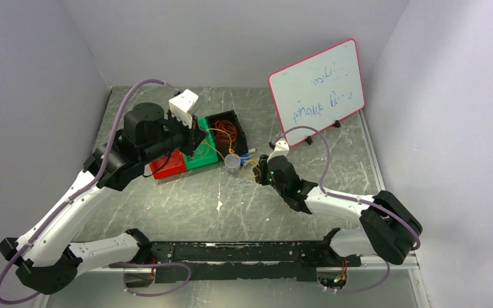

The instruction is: Untangle the cables

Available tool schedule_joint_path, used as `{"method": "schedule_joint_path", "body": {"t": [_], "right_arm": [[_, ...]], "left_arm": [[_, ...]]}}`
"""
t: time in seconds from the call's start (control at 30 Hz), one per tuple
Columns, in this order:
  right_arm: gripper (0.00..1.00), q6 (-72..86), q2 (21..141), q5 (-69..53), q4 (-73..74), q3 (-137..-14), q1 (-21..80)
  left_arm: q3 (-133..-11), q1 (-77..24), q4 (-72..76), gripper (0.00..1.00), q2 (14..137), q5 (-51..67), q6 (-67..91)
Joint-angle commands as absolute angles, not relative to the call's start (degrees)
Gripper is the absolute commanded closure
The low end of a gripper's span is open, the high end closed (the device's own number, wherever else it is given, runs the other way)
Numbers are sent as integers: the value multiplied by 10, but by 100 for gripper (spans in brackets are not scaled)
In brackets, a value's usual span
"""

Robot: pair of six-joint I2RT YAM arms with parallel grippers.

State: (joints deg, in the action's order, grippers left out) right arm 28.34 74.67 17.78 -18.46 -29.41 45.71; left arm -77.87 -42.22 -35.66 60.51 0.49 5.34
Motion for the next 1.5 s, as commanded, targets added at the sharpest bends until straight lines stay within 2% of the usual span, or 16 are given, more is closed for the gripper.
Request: {"method": "schedule_joint_path", "body": {"t": [0.0, 0.23, 0.4, 0.47, 0.63, 0.7, 1.23, 1.47], "right_arm": [[71, 294, 735, 183, -188, -281, 449], [73, 308, 725, 188, -170, -269, 444], [71, 326, 716, 187, -154, -251, 438], [68, 329, 712, 189, -146, -246, 436], [53, 335, 701, 199, -126, -234, 431], [51, 334, 698, 200, -122, -231, 427], [53, 357, 720, 193, -113, -206, 384], [49, 353, 717, 185, -122, -199, 380]], "left_arm": [[-801, -424, -382, 93, 597, -20, 41], [-810, -424, -389, 93, 588, -37, 38], [-829, -424, -398, 93, 589, -53, 32], [-837, -424, -402, 93, 592, -58, 30], [-852, -424, -409, 93, 599, -66, 24], [-857, -424, -412, 93, 601, -69, 22], [-966, -424, -454, 93, 618, -161, -9], [-983, -424, -468, 93, 624, -179, -16]]}}
